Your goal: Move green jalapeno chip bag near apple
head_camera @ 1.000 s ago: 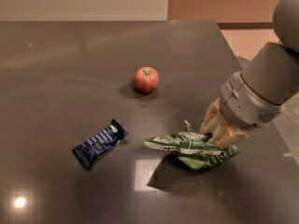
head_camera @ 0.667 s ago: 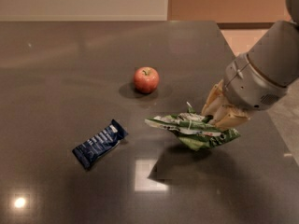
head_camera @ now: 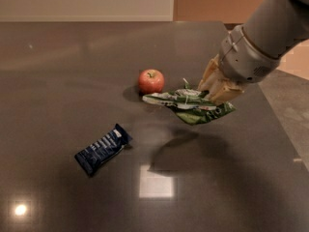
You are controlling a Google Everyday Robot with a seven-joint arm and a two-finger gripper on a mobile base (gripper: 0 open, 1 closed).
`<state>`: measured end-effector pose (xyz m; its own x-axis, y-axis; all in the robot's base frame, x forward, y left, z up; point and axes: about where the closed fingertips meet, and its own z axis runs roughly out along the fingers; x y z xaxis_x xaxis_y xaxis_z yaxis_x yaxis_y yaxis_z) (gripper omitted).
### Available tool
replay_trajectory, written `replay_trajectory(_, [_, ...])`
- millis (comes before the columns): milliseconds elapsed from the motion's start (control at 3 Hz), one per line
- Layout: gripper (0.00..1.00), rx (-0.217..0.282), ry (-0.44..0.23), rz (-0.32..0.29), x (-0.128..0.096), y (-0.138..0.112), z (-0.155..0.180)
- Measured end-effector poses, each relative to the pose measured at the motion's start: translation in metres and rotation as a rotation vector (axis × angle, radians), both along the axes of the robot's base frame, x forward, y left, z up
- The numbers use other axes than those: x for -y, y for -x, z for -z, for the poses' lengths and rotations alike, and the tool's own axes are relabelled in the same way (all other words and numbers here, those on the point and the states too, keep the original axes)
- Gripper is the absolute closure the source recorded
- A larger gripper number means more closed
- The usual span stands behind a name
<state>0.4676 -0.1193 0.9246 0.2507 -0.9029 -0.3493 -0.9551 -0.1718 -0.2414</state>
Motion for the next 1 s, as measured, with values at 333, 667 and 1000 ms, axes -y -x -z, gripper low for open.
replay_trajectory(333, [1.0,0.015,0.008,-0.1,-0.011,-0.023,0.004])
replay_trajectory(667, [0.83,0.032,0.028,-0.199,-0.019,-0.037,0.011])
replay_trajectory(1000, [0.59,0.036,0.059,-0.27,-0.021,-0.052,0.02])
